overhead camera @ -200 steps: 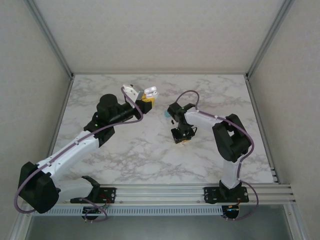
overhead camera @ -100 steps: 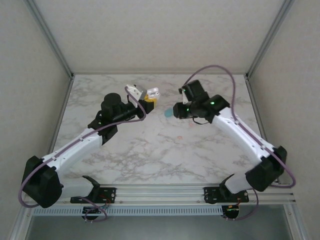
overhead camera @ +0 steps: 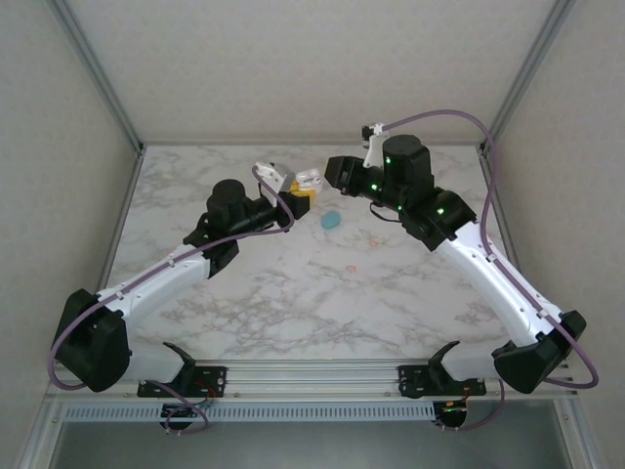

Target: Insert wireless bluetooth earbuds into charging case

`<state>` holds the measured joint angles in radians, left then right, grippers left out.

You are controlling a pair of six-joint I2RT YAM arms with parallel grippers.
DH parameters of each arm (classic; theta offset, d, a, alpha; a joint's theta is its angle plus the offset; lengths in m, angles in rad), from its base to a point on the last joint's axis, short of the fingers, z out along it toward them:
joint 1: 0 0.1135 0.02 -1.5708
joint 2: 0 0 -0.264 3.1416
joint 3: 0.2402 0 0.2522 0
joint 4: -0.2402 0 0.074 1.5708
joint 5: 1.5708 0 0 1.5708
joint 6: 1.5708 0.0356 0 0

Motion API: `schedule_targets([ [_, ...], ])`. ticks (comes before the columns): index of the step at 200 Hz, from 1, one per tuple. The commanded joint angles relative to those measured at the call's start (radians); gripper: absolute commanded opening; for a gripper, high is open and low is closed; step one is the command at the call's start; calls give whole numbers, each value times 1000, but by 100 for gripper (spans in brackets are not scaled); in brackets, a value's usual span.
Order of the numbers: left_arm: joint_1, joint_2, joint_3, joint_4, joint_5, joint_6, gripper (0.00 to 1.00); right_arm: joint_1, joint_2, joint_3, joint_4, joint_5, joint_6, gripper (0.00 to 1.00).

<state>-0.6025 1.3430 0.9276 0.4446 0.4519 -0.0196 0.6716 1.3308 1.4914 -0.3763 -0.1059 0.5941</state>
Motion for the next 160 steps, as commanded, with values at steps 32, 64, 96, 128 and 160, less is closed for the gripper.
schedule_targets([
  [32,-14,12,40,89,37,-45,3,36,42,-19,131,-6,75,29],
  [64,-16,10,40,92,34,-46,3,46,64,-20,140,-13,82,29],
  [96,-16,5,42,98,23,-51,3,56,79,-19,137,-7,82,29],
  [128,-16,7,42,116,7,-75,3,66,88,-19,128,-4,75,29],
  [160,-16,7,38,127,-3,-82,3,71,95,-15,119,-2,65,29],
])
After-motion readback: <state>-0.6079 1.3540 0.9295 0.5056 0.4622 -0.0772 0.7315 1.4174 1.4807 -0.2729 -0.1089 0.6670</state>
